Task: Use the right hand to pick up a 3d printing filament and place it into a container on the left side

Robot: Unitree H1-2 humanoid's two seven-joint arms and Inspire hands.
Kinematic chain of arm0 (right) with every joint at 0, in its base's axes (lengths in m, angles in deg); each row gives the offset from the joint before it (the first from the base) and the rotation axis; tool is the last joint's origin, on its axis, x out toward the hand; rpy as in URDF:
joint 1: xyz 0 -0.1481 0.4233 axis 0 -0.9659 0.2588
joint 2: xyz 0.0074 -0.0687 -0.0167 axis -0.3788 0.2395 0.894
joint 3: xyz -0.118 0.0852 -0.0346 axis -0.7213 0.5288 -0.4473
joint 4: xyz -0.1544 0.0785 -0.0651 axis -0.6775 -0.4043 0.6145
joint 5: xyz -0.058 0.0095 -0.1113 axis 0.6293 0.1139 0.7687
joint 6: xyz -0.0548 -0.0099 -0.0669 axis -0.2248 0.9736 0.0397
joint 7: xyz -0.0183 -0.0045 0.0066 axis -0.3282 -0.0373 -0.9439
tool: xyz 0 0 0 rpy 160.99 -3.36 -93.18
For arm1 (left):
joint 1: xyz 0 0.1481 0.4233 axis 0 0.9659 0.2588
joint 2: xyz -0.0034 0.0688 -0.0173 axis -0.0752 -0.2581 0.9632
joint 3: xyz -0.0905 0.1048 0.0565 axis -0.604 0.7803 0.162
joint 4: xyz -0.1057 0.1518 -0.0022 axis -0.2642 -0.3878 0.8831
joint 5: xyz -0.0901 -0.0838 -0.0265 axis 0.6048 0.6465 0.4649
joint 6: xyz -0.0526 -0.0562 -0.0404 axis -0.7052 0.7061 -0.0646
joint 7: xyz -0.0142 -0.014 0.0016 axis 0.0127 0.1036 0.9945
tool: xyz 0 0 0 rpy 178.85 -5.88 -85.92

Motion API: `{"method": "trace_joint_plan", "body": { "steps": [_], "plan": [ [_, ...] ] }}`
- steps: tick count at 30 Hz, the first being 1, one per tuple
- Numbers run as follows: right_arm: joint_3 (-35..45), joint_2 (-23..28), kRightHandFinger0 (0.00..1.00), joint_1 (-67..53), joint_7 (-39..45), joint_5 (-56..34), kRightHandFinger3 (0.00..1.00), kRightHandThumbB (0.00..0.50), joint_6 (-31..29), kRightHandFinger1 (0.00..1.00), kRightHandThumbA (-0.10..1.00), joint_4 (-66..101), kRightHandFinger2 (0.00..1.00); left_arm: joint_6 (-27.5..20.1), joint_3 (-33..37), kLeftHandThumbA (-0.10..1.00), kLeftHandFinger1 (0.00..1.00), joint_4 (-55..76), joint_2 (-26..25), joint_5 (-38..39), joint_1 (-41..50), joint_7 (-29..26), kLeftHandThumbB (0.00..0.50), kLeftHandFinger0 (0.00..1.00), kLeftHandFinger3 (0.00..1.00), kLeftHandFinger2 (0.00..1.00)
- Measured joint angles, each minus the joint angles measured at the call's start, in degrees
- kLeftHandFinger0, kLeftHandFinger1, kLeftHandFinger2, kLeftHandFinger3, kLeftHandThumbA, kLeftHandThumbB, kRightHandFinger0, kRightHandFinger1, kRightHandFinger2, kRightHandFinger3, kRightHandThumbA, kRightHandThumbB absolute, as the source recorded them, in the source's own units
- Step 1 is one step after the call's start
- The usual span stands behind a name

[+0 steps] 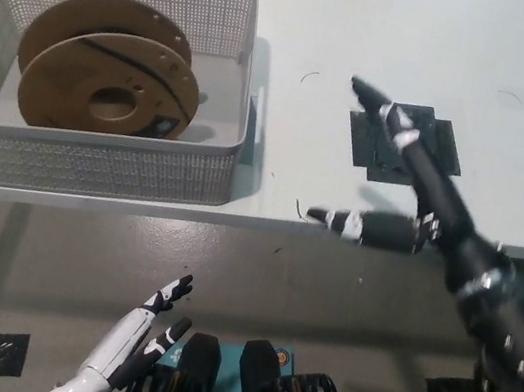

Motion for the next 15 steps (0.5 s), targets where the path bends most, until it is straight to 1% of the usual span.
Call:
{"method": "trace_joint_plan", "body": {
  "steps": [1,2,3,4,5,6,7,9,11,13,14,15],
  "plan": [
    [0.0,-0.34,1.0,-1.43,-0.02,0.02,1.0,0.376,-0.05,1.0,1.0,1.57,1.0,0.0,0.0,1.0,1.0,-0.01,0.0,0.0,0.0,0.0,0.166,1.0,1.0,1.0],
    [0.04,-0.74,1.0,-3.92,-0.12,0.02,1.0,0.357,-0.36,1.0,1.0,4.07,1.0,0.0,0.0,1.0,1.0,-0.01,0.04,0.0,-0.01,0.0,0.161,1.0,1.0,1.0],
    [0.1,-0.94,1.0,-6.21,-0.27,0.02,1.0,0.379,-0.77,1.0,1.0,6.12,1.0,0.0,0.01,1.0,1.0,-0.01,0.06,-0.01,-0.02,0.0,0.153,1.0,1.0,1.0],
    [0.28,-1.09,1.0,-9.22,-0.44,0.02,1.0,0.355,-1.39,1.0,1.0,8.33,1.0,-0.01,0.01,1.0,1.0,-0.01,0.07,0.0,0.0,0.0,0.149,1.0,1.0,1.0],
    [0.48,-1.2,1.0,-10.96,-0.6,0.01,1.0,0.344,-1.92,1.0,1.0,9.95,1.0,-0.01,0.01,1.0,1.0,-0.01,0.07,0.0,0.02,0.0,0.148,1.0,1.0,1.0],
    [0.86,-1.38,1.0,-13.88,-0.81,-0.06,1.0,0.314,-2.73,1.0,1.0,12.03,1.0,-0.02,0.0,1.0,1.0,-0.01,0.06,0.0,0.06,0.0,0.152,1.0,1.0,1.0],
    [1.2,-1.58,1.0,-16.39,-1.11,-0.15,1.0,0.298,-3.74,1.0,1.0,13.57,1.0,-0.03,0.01,1.0,1.0,-0.01,0.06,-0.01,0.08,-0.01,0.155,1.0,1.0,1.0],
    [1.8,-1.95,1.0,-21.26,-1.63,-0.24,1.0,0.297,-5.71,1.0,1.0,15.07,1.0,-0.03,0.02,1.0,1.0,-0.01,0.07,-0.01,0.09,0.0,0.165,1.0,1.0,1.0],
    [2.65,-2.14,1.0,-25.64,-2.22,-0.24,1.0,0.272,-7.83,1.0,1.0,14.7,1.0,-0.03,0.05,1.0,1.0,0.04,0.18,0.0,0.07,0.0,0.155,1.0,1.0,1.0],
    [3.34,-2.26,1.0,-28.12,-2.65,-0.23,1.0,0.277,-9.26,1.0,1.0,13.57,1.0,-0.03,0.09,1.0,1.0,0.04,0.24,0.0,0.08,0.0,0.147,1.0,1.0,1.0],
    [3.73,-2.37,1.0,-29.21,-2.9,-0.24,1.0,0.228,-10.47,1.0,1.0,11.82,1.0,-0.04,0.14,1.0,1.0,0.04,0.28,-0.01,0.07,0.0,0.157,1.0,1.0,1.0],
    [4.05,-2.52,1.0,-29.88,-3.14,-0.24,1.0,0.273,-11.31,1.0,1.0,10.36,1.0,-0.07,0.19,1.0,1.0,0.04,0.34,-0.02,0.04,0.0,0.158,1.0,1.0,1.0]
  ]
}}
